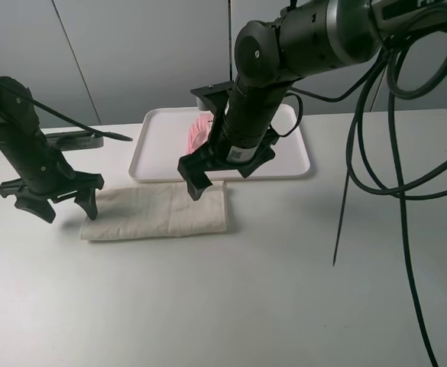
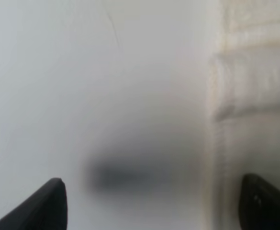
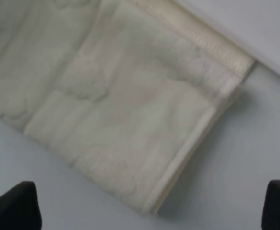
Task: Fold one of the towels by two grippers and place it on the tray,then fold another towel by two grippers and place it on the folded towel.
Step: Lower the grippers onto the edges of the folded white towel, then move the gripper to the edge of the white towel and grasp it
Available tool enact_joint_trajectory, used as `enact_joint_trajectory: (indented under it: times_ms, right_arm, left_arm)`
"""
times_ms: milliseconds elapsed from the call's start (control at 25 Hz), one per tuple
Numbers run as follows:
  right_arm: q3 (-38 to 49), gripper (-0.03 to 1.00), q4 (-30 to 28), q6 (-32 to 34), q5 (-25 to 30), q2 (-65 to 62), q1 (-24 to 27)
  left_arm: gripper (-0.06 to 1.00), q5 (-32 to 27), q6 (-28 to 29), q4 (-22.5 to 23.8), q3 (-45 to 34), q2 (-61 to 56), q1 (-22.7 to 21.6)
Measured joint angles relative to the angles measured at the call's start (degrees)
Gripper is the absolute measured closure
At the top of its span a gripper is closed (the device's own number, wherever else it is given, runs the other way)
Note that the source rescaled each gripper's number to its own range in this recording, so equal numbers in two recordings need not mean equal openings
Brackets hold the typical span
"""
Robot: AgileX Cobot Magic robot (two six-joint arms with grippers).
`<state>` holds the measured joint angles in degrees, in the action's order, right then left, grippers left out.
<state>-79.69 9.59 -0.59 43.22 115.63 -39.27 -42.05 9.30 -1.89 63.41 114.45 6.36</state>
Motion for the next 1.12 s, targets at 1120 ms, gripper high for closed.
enact_joint_trajectory:
  times_ms: [1120]
  right_arm:
    - [-11.03,-0.03,5.09,6.55,6.47,12.83,3.50]
  left_arm:
    - [0.02,0.37,0.66,0.12,0.84,3.34,0.00]
